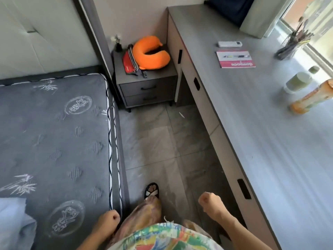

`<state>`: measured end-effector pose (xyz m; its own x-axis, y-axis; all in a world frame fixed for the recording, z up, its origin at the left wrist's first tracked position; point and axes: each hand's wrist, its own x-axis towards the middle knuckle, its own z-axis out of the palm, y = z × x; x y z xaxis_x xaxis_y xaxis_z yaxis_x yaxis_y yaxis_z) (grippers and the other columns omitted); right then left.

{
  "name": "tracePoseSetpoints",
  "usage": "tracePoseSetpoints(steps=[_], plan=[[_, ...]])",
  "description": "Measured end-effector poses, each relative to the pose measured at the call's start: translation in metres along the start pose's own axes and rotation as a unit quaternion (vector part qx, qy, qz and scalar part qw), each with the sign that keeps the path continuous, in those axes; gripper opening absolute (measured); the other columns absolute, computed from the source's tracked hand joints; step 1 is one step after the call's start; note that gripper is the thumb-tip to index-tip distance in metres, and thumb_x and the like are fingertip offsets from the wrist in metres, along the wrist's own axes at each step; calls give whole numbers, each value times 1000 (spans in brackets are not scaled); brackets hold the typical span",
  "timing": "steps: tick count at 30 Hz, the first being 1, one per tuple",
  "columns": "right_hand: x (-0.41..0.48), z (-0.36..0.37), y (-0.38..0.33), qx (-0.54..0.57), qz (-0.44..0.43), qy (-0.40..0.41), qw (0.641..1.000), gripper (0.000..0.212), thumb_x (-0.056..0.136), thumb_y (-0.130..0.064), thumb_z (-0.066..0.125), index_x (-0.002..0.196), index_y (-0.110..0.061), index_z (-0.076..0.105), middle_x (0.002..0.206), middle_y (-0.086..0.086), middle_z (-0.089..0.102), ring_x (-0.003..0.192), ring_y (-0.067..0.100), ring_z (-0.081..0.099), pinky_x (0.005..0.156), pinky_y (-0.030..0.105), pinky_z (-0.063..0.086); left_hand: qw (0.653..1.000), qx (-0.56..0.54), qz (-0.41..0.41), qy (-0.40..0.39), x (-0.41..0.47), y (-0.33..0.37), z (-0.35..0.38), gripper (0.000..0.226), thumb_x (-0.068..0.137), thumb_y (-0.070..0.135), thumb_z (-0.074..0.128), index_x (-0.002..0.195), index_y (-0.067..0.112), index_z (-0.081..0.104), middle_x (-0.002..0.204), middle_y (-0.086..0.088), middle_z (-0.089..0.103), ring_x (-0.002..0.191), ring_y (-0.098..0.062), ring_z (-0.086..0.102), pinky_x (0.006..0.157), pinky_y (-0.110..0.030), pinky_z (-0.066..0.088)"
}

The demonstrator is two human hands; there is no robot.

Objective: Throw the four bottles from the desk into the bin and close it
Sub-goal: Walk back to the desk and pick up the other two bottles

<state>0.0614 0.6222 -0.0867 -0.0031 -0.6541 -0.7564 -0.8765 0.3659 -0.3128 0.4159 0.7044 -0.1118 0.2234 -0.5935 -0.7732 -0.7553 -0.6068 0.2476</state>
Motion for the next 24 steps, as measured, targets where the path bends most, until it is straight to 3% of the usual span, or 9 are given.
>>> tracePoseSetpoints(steps=[4,8,9,13,15,20,22,24], plan=[[18,-18,-21,52,60,-3,997,21,85,-10,50,92,-8,70,103,11,72,95,27,67,84,35,54,998,27,52,5,54,64,-74,34,85,8,49,54,22,43,71,-12,62,71,-23,55,71,-33,49],[26,-25,-23,91,121,-21,988,23,88,-21,50,73,-23,66,100,1,71,91,18,65,79,27,51,990,44,130,-32,103,144,-116,19,89,14,49,71,19,53,67,-4,57,67,-19,51,76,-37,52],[30,-27,-22,96,132,-24,986,23,89,-23,50,73,-26,67,102,1,71,92,17,65,78,25,50,987,53,146,-36,116,163,-122,16,89,14,49,75,18,56,70,-6,60,68,-20,52,76,-37,52],[55,-44,-27,114,169,-21,979,29,91,-30,49,109,-18,69,119,1,69,108,17,65,90,25,50,977,84,192,-50,163,229,-142,14,89,18,49,87,16,63,78,-9,66,71,-23,58,77,-34,52],[75,-62,-35,117,178,-18,977,31,90,-29,48,111,-18,68,119,3,68,109,19,64,93,27,51,971,117,203,-51,183,257,-152,16,89,21,49,93,16,64,87,-9,71,72,-21,56,76,-31,51],[128,-127,-61,157,144,24,977,24,85,-22,50,92,-14,71,103,2,73,97,20,67,85,31,52,961,171,202,-82,219,318,-179,12,88,21,49,78,25,54,74,2,60,71,-20,55,79,-32,52],[144,-160,-73,182,114,45,976,19,86,-19,49,81,-18,67,98,2,73,93,22,66,81,32,51,955,201,200,-89,228,343,-192,15,88,25,50,75,31,52,72,8,60,71,-17,57,73,-28,49],[161,-193,-83,213,86,66,971,18,89,-18,49,84,-17,66,94,2,71,89,23,67,80,32,51,951,213,207,-81,238,372,-203,21,87,25,50,67,34,51,65,11,59,66,-12,58,67,-25,45]])
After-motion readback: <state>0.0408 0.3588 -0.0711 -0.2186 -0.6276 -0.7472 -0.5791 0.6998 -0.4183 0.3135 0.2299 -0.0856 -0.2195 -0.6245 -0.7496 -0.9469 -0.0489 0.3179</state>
